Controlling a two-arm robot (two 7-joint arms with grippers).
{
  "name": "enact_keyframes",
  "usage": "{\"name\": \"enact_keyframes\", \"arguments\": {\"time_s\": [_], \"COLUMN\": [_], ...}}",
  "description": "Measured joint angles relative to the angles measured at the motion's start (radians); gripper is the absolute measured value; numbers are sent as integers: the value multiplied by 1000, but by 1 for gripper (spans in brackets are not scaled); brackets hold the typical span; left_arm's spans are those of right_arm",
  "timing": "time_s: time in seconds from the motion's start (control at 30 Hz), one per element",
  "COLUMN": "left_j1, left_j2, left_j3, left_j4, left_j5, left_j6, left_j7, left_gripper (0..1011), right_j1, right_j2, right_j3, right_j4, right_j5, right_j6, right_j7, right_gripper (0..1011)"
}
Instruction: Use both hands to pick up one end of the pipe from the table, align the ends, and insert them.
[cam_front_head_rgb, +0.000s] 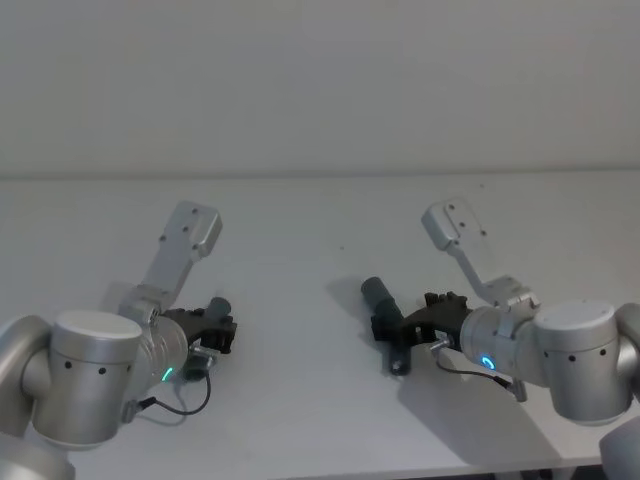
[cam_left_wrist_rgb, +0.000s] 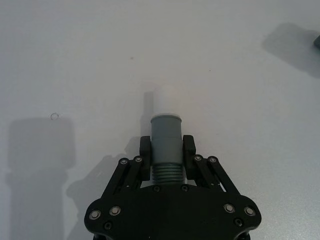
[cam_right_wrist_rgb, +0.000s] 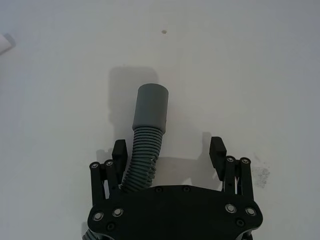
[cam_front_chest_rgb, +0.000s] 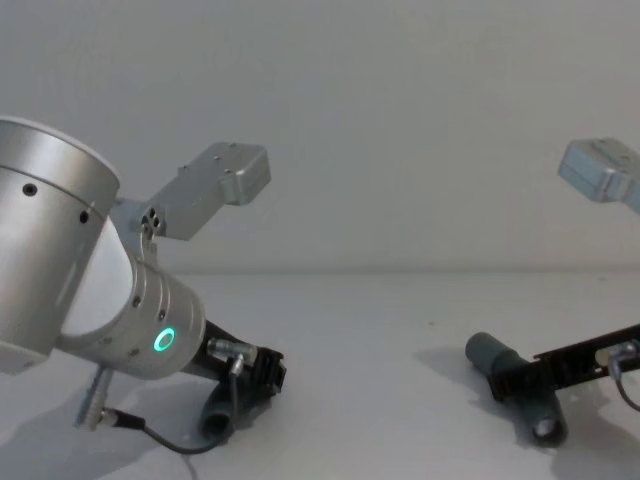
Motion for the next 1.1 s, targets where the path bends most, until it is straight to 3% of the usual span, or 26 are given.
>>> {"name": "enact_keyframes", "arguments": {"time_s": [0.2, 0.37, 0.73, 0.9, 1.1], "left_j1": [0, 0, 0, 0, 0], "left_j2": [0, 0, 0, 0, 0], "left_j3": [0, 0, 0, 0, 0], "left_j4": [0, 0, 0, 0, 0], "left_j5": [0, 0, 0, 0, 0], "left_j6": [0, 0, 0, 0, 0], "left_j7": [0, 0, 0, 0, 0], "left_gripper": [339, 339, 339, 339, 339], "right_j1": [2, 2, 4, 4, 4], "right_j2": [-8, -13, -17, -18, -19], "right_j3": [5, 7, 10, 11, 11], "right_j4": [9, 14, 20, 22, 23], "right_j5": [0, 0, 1, 1, 1], "right_j6": [2, 3, 4, 4, 5], "right_j7": [5, 7, 8, 7, 8], "right_gripper": [995, 915, 593, 400, 268]}}
